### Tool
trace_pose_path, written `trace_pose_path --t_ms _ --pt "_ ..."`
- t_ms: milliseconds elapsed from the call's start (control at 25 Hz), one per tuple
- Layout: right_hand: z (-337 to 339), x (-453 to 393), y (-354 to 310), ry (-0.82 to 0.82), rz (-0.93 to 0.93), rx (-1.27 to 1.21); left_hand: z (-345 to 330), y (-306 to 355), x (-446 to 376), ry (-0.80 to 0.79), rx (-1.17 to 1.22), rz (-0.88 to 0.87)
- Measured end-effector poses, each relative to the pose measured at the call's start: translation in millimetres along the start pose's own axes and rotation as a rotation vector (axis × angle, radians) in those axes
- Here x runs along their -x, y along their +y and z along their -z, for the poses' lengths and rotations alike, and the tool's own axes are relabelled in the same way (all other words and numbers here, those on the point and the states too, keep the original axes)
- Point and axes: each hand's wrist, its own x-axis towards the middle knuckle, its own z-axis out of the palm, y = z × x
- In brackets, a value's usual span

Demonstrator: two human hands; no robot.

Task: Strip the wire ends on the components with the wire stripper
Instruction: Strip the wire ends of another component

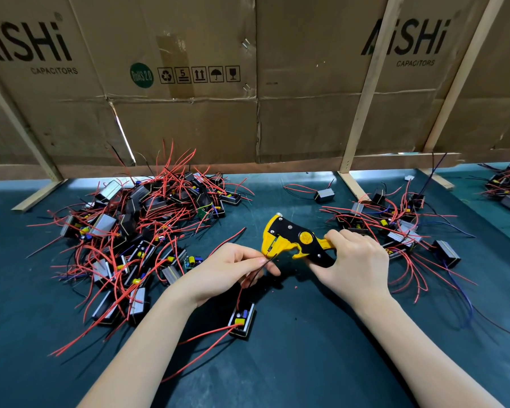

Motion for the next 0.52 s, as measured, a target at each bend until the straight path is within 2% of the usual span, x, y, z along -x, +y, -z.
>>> trace_pose_path --t_ms 280,520 --pt "-0.2 1.0 -5.5 -0.054 -0.017 0.032 1.0 -0.1 -0.4 0.007 -0.008 0.0" --pt "2.5 2.7 -4.5 0.009 -0.058 0.009 0.3 -0.1 0.2 0.002 -0.011 -0.035"
